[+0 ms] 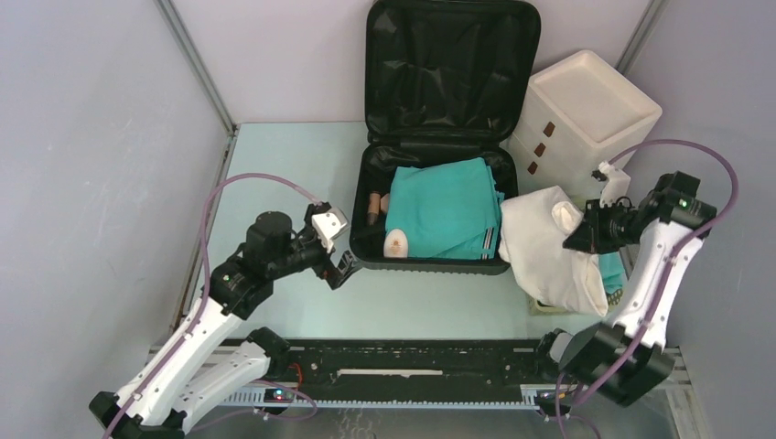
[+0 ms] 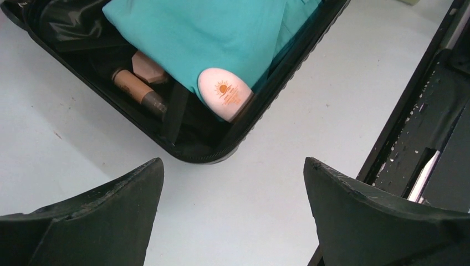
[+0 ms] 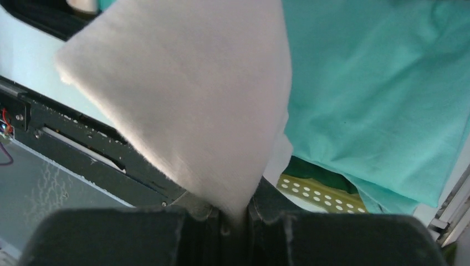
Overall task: Open, take out, and arrange the luggage
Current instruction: Place the clothes in the bin.
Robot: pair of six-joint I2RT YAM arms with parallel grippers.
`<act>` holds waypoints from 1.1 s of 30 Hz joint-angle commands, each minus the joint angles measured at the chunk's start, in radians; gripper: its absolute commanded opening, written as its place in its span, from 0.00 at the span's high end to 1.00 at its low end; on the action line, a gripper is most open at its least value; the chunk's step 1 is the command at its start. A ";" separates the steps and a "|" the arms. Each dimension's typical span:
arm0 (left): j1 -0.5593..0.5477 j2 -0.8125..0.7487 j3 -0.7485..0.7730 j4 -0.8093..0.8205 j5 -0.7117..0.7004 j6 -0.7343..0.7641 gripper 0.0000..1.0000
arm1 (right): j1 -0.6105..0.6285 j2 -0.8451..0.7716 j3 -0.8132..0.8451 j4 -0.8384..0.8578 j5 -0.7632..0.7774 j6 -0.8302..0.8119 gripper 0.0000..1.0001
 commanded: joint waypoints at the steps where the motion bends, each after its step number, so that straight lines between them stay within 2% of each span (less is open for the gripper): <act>1: 0.010 -0.031 -0.057 0.068 -0.013 0.025 0.00 | -0.016 0.131 -0.019 0.136 0.056 0.070 0.96; 5: 0.011 -0.034 -0.076 0.086 0.000 0.026 0.00 | -0.015 0.291 -0.022 0.236 0.117 0.110 0.92; 9: 0.013 -0.029 -0.078 0.088 0.007 0.028 0.00 | -0.006 0.379 -0.022 0.308 0.172 0.133 0.79; 11: 0.014 -0.028 -0.078 0.090 0.013 0.028 0.00 | 0.004 0.405 -0.021 0.344 0.217 0.143 0.69; 14: 0.017 -0.026 -0.080 0.090 0.016 0.028 0.00 | 0.016 0.421 -0.001 0.386 0.290 0.156 0.54; 20: 0.021 -0.024 -0.082 0.091 0.020 0.028 0.00 | 0.018 0.367 0.077 0.422 0.412 0.150 0.42; 23: 0.021 -0.023 -0.081 0.092 0.024 0.028 0.00 | 0.017 0.321 0.109 0.404 0.421 0.134 0.40; 27: 0.023 -0.022 -0.082 0.094 0.028 0.026 0.00 | 0.038 0.203 0.130 0.355 0.258 0.059 0.41; 30: 0.024 -0.018 -0.082 0.096 0.035 0.025 0.00 | 0.092 0.103 0.096 0.296 0.015 -0.014 0.41; 32: 0.026 -0.017 -0.082 0.097 0.038 0.023 0.00 | 0.162 0.052 0.050 0.269 -0.111 -0.040 0.41; 33: 0.026 -0.018 -0.083 0.096 0.039 0.023 0.00 | 0.234 0.031 0.018 0.275 -0.143 -0.035 0.41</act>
